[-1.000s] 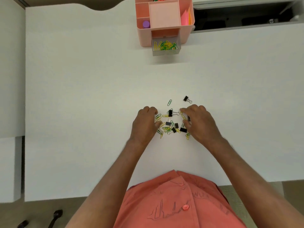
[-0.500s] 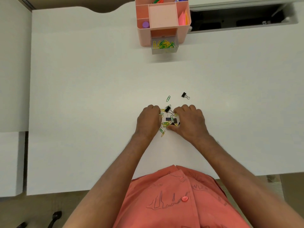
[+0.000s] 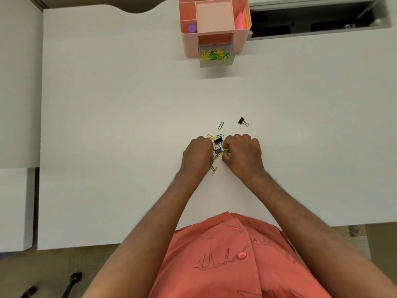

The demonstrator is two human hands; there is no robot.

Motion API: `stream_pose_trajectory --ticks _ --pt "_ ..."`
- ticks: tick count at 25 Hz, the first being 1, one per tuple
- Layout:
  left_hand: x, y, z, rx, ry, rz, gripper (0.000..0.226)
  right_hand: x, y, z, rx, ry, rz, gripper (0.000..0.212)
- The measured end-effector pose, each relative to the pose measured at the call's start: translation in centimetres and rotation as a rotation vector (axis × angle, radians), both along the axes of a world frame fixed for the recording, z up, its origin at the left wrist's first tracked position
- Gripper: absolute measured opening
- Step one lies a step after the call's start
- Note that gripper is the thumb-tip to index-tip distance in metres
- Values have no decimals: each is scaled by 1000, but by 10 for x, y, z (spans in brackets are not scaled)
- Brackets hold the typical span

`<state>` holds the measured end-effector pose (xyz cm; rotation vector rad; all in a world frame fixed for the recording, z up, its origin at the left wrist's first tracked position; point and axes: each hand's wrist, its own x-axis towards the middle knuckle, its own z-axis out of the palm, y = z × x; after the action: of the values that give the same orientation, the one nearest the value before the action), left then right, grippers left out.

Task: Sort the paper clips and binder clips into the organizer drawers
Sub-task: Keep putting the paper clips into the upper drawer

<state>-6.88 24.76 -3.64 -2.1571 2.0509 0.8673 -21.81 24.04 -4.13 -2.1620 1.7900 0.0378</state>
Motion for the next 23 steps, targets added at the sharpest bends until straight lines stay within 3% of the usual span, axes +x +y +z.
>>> stream_pose_trajectory --ticks 9,18,23 --pt "7 -3 4 40 227 199 8 -17 -11 -1 3 -123 -69 8" --pt "20 -24 13 -7 525 450 7 -29 -44 39 407 -842 -522 17" --pt "24 -77 46 -210 620 461 9 -24 -95 72 492 -1058 -476 18"
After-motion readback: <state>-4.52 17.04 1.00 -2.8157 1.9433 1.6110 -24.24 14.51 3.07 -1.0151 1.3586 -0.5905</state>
